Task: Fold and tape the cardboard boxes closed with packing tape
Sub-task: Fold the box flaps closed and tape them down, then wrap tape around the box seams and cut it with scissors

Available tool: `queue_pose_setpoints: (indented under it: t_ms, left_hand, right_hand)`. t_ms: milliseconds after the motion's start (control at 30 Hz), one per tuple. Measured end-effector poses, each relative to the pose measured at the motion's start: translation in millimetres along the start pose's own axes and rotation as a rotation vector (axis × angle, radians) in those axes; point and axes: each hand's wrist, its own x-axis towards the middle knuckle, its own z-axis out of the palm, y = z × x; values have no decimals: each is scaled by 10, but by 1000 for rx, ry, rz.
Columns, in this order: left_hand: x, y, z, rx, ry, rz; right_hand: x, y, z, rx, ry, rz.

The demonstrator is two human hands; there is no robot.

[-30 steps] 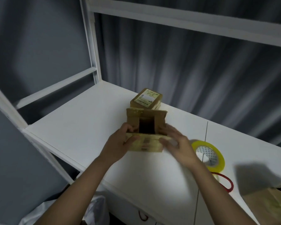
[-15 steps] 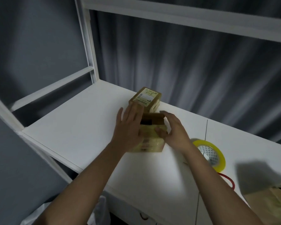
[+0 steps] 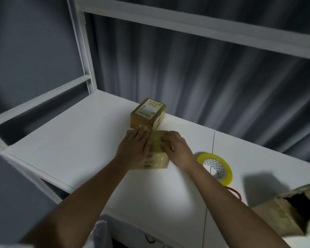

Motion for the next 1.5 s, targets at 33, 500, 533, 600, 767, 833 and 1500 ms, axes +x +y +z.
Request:
queue_pose_setpoints:
  t_ms: [33,500,533,600,767,833,1500]
  left_hand:
    - [0,1,5,-16,9,-7]
    - [122,437,-321,9,161,-125]
    - [134,574,-346,-9,198,-75]
    - [175,925,-314,-97,274,101]
    - [329,1539,-100,-530,-89,410]
    - [364,1569,27,-533,-220,426]
    - [-19,1942,247,-991,-185,-178]
  right_hand:
    - [-33,-27,-14,101,34,13]
    - [-1655,725,-449,-617,194,139]
    - [-1683,732,-427,-628,204,155]
    - [-1713,703,-400,-619,223,227]
    - [-1802,695,-473,-523,212,214]
    - [-1851,716,-538,-597,245,81]
    - [-1840,706,-765,-361,-46,133]
